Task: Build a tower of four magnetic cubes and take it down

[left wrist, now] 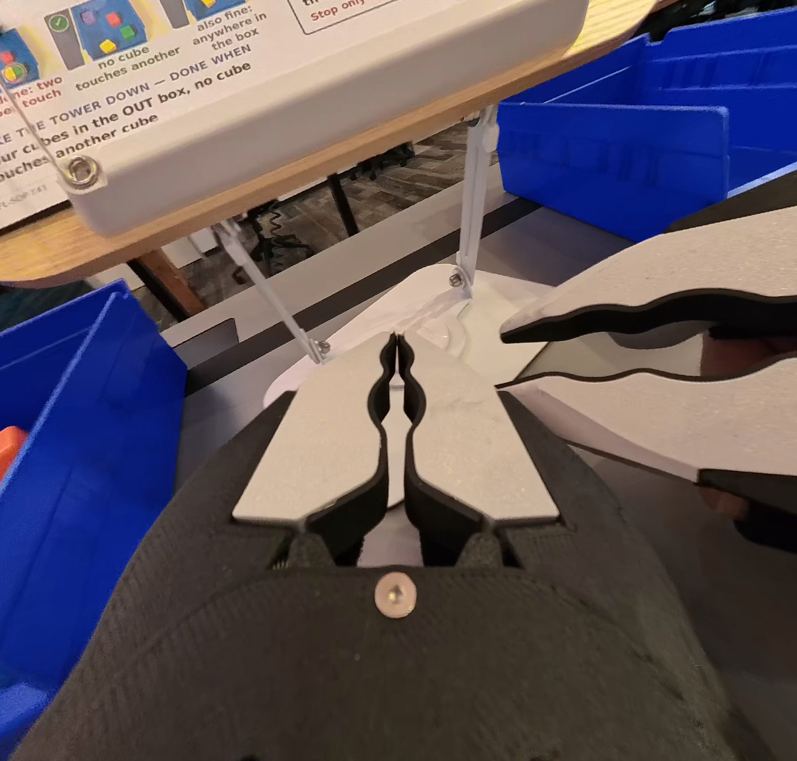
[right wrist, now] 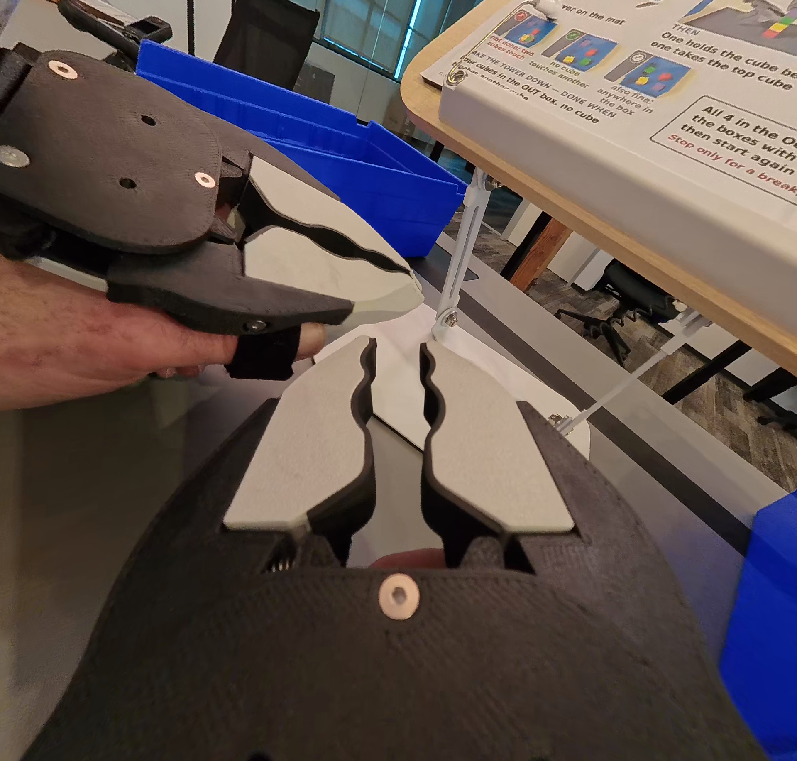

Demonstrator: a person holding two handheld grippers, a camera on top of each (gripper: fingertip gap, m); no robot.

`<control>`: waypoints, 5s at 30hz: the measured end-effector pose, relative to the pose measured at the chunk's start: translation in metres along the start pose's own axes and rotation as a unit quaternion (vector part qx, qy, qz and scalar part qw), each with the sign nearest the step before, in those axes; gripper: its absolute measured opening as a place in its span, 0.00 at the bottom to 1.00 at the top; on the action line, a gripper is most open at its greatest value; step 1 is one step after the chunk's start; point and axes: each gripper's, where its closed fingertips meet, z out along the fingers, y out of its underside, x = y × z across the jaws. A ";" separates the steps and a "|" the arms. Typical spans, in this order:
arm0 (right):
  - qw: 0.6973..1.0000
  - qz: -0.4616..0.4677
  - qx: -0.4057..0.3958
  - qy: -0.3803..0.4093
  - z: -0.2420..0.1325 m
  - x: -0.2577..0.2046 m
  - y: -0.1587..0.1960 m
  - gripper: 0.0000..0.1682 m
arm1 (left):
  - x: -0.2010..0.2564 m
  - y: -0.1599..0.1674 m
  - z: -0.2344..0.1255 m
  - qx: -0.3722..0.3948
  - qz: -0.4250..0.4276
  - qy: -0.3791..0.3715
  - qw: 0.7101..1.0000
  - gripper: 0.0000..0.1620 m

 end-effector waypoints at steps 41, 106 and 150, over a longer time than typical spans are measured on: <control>1.000 0.001 -0.003 -0.018 0.001 -0.004 0.001 0.13 | -0.208 0.120 -0.046 -0.389 0.235 0.197 0.869 0.34; 0.999 0.038 0.001 -0.009 -0.002 0.018 0.006 0.12 | 0.062 0.019 -0.109 -0.198 0.433 0.463 0.747 0.32; 0.999 0.033 -0.002 -0.015 -0.002 0.016 0.007 0.12 | 0.104 0.070 -0.110 -0.230 0.450 0.511 0.695 0.36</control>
